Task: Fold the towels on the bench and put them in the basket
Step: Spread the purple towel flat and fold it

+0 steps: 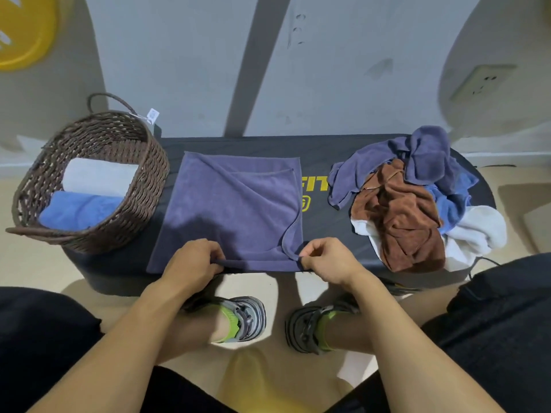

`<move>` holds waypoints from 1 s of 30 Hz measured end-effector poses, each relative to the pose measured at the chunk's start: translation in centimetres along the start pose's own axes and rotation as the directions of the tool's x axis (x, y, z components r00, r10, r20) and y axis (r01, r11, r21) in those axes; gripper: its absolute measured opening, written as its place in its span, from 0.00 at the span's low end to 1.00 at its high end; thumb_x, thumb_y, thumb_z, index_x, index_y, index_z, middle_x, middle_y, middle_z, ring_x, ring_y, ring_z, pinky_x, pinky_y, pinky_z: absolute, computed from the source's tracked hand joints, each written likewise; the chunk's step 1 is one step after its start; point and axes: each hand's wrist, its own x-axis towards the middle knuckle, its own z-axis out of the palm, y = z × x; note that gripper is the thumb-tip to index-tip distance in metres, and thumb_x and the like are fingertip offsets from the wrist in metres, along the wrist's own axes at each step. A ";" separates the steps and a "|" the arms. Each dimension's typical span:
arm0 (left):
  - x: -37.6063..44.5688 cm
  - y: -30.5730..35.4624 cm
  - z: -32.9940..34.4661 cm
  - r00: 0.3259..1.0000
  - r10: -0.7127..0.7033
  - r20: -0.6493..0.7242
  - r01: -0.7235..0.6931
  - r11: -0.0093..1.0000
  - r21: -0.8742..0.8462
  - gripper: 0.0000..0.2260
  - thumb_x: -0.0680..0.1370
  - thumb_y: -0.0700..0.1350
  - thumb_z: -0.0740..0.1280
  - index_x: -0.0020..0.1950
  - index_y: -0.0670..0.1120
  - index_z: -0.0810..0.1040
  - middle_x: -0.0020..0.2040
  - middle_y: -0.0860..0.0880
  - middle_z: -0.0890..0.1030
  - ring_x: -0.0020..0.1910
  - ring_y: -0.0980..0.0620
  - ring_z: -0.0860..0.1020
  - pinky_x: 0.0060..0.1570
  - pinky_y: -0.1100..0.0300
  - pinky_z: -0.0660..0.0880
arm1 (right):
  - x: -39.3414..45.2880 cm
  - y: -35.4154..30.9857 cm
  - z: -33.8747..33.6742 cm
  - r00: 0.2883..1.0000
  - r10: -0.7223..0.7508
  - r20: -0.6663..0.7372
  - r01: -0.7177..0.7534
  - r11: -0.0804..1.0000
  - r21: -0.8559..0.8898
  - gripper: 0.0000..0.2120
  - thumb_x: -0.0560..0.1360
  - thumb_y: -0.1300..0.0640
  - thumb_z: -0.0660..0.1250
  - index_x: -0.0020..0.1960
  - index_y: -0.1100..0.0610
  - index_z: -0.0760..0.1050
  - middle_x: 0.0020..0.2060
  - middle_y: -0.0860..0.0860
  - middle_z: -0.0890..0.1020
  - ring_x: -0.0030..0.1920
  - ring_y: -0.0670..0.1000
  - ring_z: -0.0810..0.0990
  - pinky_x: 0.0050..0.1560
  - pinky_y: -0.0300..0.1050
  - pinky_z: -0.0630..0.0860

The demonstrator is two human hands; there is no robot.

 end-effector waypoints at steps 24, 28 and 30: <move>15.1 -2.4 -7.7 0.973 0.061 -0.221 -0.053 0.998 0.040 0.22 0.74 0.42 0.71 0.67 0.39 0.73 0.61 0.35 0.74 0.61 0.35 0.72 0.66 0.46 0.67 | 14.9 -9.3 -3.9 0.961 -0.175 -0.213 0.080 0.917 -0.391 0.07 0.76 0.52 0.70 0.49 0.55 0.79 0.47 0.52 0.83 0.49 0.55 0.81 0.48 0.45 0.76; 16.3 -3.1 -6.7 0.973 -0.007 -0.230 0.013 1.000 0.027 0.24 0.75 0.46 0.69 0.71 0.45 0.69 0.64 0.39 0.70 0.64 0.36 0.69 0.66 0.43 0.67 | 16.5 -8.5 -5.4 0.960 -0.200 -0.198 0.121 0.928 -0.353 0.06 0.78 0.52 0.67 0.44 0.54 0.74 0.37 0.47 0.78 0.44 0.54 0.77 0.44 0.41 0.66; 17.0 -3.5 -6.2 0.972 -0.021 -0.234 0.029 0.999 0.029 0.24 0.77 0.48 0.67 0.72 0.47 0.68 0.63 0.40 0.69 0.63 0.36 0.68 0.66 0.42 0.67 | 17.0 -8.1 -6.0 0.941 -0.177 -0.289 0.109 0.965 -0.237 0.06 0.78 0.53 0.66 0.47 0.55 0.75 0.40 0.51 0.80 0.47 0.56 0.79 0.46 0.43 0.69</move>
